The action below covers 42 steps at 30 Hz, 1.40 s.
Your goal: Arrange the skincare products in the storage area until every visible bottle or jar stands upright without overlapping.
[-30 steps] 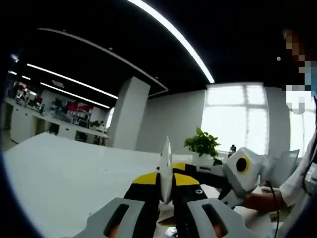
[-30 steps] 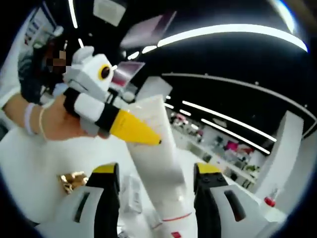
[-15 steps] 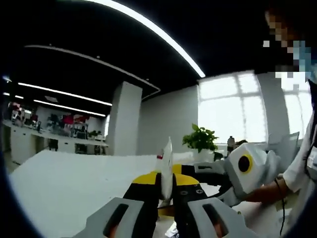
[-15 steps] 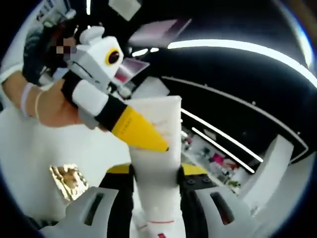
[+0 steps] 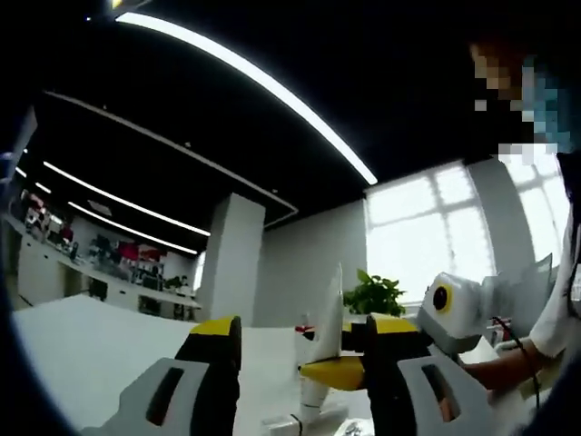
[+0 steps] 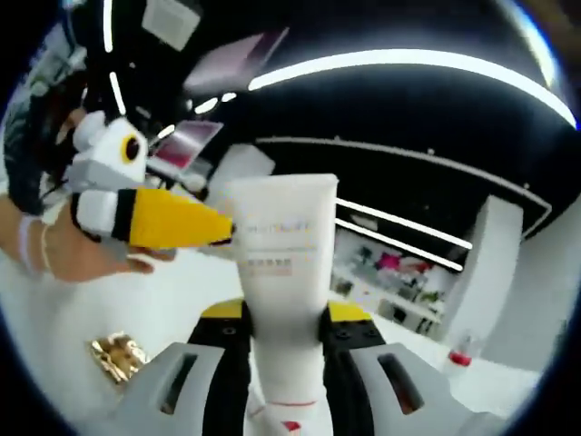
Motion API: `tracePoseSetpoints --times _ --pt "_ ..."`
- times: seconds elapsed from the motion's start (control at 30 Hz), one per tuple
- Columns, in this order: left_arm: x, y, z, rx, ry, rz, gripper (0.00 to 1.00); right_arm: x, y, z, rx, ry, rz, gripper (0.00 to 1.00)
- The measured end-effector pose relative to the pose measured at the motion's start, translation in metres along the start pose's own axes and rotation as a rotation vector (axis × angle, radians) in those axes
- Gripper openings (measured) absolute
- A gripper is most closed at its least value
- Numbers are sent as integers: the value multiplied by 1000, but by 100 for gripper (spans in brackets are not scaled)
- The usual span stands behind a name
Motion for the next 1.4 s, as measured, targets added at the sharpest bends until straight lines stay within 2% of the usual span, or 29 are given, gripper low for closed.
tracePoseSetpoints --times 0.17,0.2,0.27,0.33,0.4,0.6,0.87,1.1,1.27,1.4 --pt "-4 2 -7 -29 -9 22 54 33 -6 -5 6 113 -74 27" --pt "-5 2 -12 -58 -4 36 54 52 -11 -6 18 160 -121 27" --pt "-5 5 -19 -91 7 34 54 66 -15 -7 33 203 -161 28" --pt "-2 6 -30 -154 -2 23 54 83 -21 -11 30 233 -210 28" --pt "-1 10 -34 -158 0 18 54 100 -27 -17 27 241 -269 28" --pt "5 12 -44 -200 -1 4 54 128 -37 -39 12 309 -366 28" --pt "7 11 -49 -220 -20 -2 54 154 -49 -66 -37 355 -488 28" --pt "3 10 -48 -219 -43 4 54 159 -51 -83 -111 353 -528 29" --pt "0 10 -47 -217 -69 9 54 160 -52 -90 -139 352 -541 29" --pt "-2 9 -47 -218 -87 13 55 161 -53 -90 -135 367 -560 31"
Point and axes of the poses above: the point that each gripper's makers call its tool centre point, and the gripper's own axes: y roughly forward along the fingers, x roughly to its right, z roughly out of its top, the point moved 4 cm from there along -y, roughly backward along the fingers, and after that the axes turned 3 degrees about y, right-handed, at the moved point
